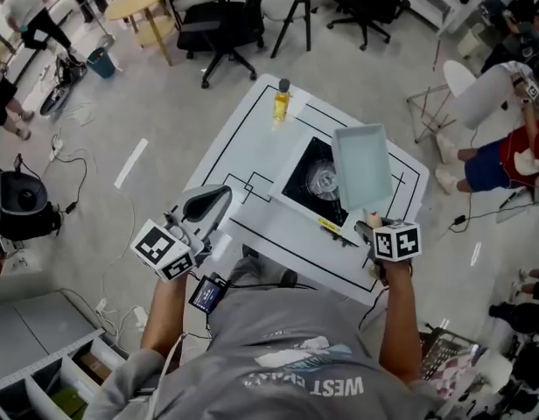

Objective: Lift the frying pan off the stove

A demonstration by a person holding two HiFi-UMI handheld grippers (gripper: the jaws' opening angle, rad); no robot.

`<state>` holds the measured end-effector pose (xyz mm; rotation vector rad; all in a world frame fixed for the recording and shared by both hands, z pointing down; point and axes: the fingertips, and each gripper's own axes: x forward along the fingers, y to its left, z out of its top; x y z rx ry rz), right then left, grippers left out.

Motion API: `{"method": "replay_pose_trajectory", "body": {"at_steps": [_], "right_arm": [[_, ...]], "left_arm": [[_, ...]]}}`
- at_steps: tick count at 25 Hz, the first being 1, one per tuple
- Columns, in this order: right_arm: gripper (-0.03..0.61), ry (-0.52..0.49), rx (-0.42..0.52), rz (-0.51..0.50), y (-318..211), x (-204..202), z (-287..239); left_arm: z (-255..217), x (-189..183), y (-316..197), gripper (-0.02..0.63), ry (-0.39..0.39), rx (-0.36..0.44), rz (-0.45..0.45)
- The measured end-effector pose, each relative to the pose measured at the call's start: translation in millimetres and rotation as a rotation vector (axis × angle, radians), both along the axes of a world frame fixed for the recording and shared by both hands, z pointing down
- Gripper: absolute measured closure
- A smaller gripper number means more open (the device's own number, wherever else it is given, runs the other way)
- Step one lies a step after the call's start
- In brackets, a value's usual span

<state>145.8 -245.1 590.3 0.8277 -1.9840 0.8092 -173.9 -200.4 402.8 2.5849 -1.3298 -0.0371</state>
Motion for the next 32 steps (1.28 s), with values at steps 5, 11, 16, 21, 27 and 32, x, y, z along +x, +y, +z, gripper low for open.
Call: {"method": "replay_pose_trajectory", "body": {"at_steps": [5,11,16,21,27,32], "right_arm": [[0.459,-0.073,0.023,0.03,2,15,-30],[0.459,-0.149,0.09,0.026,-11,20,-66],[0.459,-0.189,0.083,0.01,12,26,-82],[0.459,-0.215,0.113,-0.013,11,28,-100],[0.459,-0.265,0.135,-0.009,8,28,-116],[0.459,-0.235,0.168,-0.024,10,31,-120]], "left_arm": [[3,14,-2,0.618,-0.002,-0.009,0.019],[3,27,-17,0.618,-0.019,0.011,0.048],[-2,39,-11,0.618,-0.028,-0.003,0.076],[-8,42,-10,0.618,-0.039,0.017,0.07],[-7,43,-8,0.618,-0.032,0.002,0.053],[-10,47,-8,0.618,-0.028,0.001,0.055]]}}
